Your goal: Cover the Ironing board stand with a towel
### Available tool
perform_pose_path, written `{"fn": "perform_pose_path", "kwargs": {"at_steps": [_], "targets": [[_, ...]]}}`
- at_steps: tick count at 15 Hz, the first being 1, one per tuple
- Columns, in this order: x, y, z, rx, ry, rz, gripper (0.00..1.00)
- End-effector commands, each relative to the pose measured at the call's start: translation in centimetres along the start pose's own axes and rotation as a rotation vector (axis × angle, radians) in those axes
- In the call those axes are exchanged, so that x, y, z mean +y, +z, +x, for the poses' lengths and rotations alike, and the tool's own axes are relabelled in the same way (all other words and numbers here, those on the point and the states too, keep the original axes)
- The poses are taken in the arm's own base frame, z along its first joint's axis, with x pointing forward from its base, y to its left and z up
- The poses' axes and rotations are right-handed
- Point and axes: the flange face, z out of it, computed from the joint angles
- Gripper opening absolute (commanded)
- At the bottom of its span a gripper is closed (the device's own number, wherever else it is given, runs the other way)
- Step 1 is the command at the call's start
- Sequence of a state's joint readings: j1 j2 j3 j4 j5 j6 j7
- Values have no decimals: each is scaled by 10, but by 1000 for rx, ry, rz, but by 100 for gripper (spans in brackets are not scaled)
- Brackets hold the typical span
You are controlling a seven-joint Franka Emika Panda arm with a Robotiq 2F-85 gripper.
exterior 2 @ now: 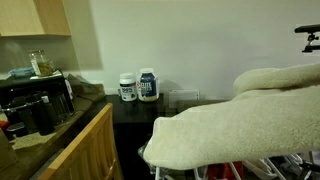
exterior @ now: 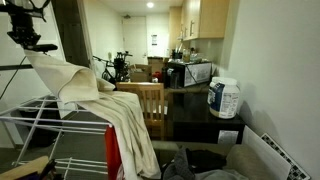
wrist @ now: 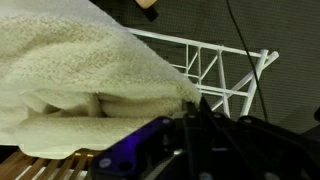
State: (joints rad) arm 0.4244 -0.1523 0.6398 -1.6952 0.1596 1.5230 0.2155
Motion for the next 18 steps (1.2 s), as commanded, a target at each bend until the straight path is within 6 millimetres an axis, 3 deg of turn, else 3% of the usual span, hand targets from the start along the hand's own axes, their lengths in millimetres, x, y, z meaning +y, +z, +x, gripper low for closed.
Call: {"fn": "perform_pose_path", "kwargs": {"at_steps": [1,11,16,17,18], "targets": [[-2,-5,3,-31,-58,119,1],[22,23,21,-199,-93,448,1],[34,31,24,-175,-57,409,1],[36,32,24,-168,-47,403,4],[38,33,25,-164,-43,399,31]]}}
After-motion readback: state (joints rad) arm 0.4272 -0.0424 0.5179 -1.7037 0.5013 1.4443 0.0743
